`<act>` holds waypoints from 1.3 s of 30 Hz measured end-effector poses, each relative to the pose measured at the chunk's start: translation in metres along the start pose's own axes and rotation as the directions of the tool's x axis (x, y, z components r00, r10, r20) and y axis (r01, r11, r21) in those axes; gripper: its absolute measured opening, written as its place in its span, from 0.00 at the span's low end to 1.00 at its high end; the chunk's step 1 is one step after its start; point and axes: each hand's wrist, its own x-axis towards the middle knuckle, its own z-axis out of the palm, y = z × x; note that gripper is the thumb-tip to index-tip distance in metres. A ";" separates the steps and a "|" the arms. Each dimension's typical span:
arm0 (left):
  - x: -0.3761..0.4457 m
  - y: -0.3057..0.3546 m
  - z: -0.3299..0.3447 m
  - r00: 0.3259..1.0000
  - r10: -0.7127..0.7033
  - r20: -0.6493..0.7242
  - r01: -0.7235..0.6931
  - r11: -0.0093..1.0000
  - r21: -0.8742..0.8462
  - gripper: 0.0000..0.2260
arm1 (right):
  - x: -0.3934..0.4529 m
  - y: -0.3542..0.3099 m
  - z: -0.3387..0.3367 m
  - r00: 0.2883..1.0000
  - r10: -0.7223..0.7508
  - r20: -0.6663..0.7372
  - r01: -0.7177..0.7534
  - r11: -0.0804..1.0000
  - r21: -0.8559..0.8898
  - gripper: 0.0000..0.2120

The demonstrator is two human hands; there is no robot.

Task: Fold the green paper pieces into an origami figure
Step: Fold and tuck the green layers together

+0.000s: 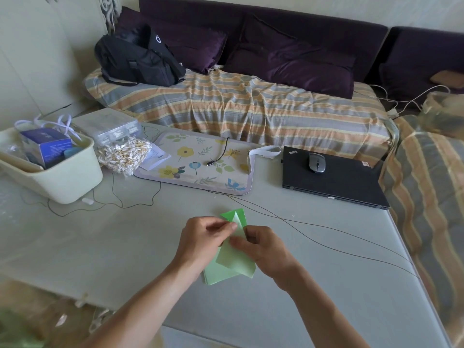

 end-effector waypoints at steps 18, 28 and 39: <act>0.002 0.004 -0.001 0.990 -0.106 -0.089 0.083 0.970 -0.227 0.04 | -0.001 -0.001 0.006 0.996 -0.022 0.084 0.030 0.996 -0.090 0.10; 0.004 0.002 -0.002 0.990 -0.118 -0.081 0.095 0.964 -0.250 0.06 | -0.003 -0.004 0.006 0.998 -0.023 0.063 0.029 0.995 -0.094 0.08; 0.002 -0.007 0.003 0.996 -0.079 0.046 0.081 0.995 -0.058 0.05 | 0.001 -0.002 -0.005 0.994 0.045 -0.095 -0.043 0.999 0.017 0.08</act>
